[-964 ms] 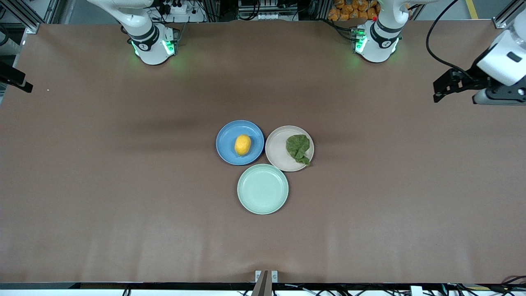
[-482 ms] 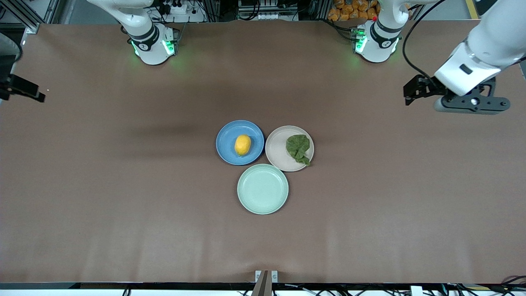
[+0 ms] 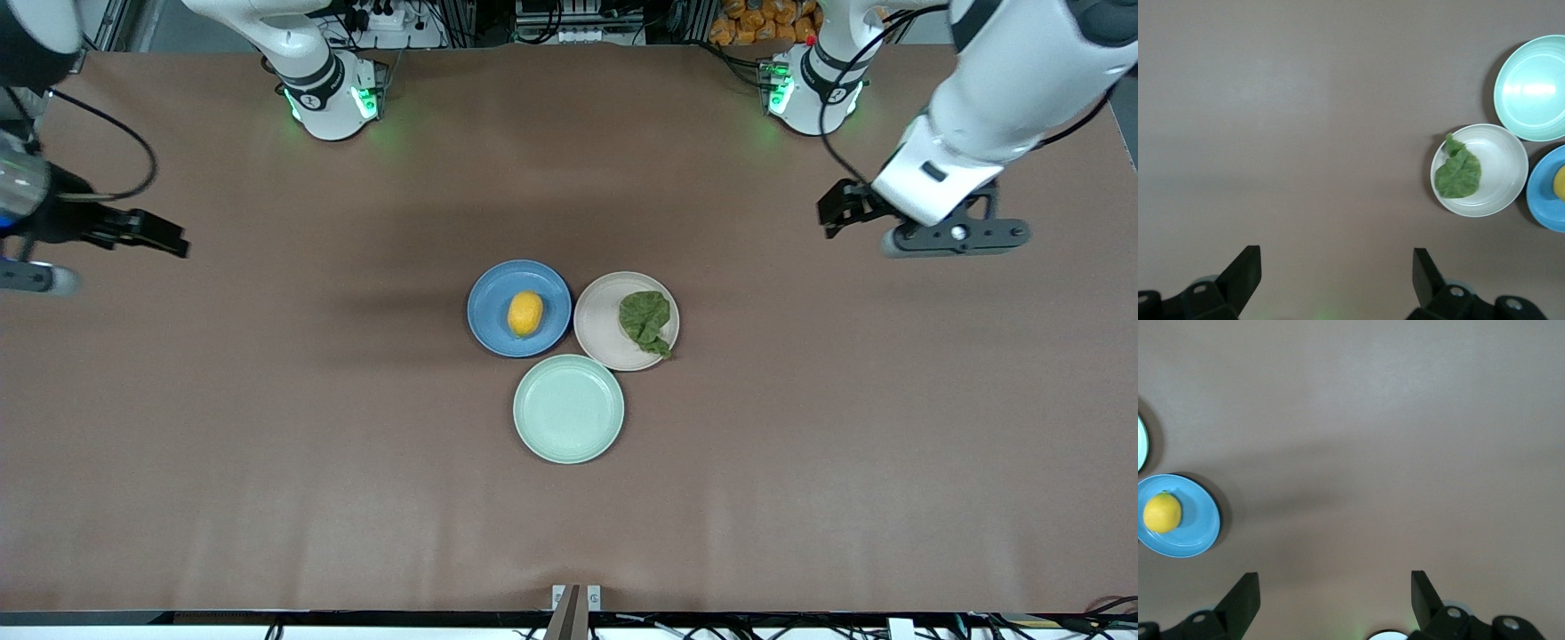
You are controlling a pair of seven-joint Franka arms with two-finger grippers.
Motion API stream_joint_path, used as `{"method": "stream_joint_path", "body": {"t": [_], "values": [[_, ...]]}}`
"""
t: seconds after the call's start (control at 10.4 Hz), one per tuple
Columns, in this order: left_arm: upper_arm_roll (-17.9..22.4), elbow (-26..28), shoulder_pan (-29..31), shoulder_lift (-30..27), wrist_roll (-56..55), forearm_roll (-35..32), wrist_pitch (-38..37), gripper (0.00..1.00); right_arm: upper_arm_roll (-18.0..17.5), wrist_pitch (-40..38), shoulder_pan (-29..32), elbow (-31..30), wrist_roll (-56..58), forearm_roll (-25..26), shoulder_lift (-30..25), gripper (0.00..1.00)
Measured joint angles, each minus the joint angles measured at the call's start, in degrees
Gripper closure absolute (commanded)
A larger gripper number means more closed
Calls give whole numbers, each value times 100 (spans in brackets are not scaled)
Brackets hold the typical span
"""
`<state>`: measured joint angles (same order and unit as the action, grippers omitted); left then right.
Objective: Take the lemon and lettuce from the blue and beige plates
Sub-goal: 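Move the right gripper to the lemon while the left gripper reaches the lettuce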
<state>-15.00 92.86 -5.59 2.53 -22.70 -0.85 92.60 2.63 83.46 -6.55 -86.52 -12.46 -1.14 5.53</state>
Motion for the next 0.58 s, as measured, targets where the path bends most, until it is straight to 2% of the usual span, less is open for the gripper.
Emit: {"method": "stream_joint_path", "body": {"t": [0.29, 0.58], "values": [[-313, 2, -102, 320, -873, 1, 249, 0, -4, -7, -420, -15, -310, -35, 218, 0], [-380, 4, -463, 674, -1702, 2, 447, 0, -6, -40, -745, -41, -322, -138, 532, 0]]}}
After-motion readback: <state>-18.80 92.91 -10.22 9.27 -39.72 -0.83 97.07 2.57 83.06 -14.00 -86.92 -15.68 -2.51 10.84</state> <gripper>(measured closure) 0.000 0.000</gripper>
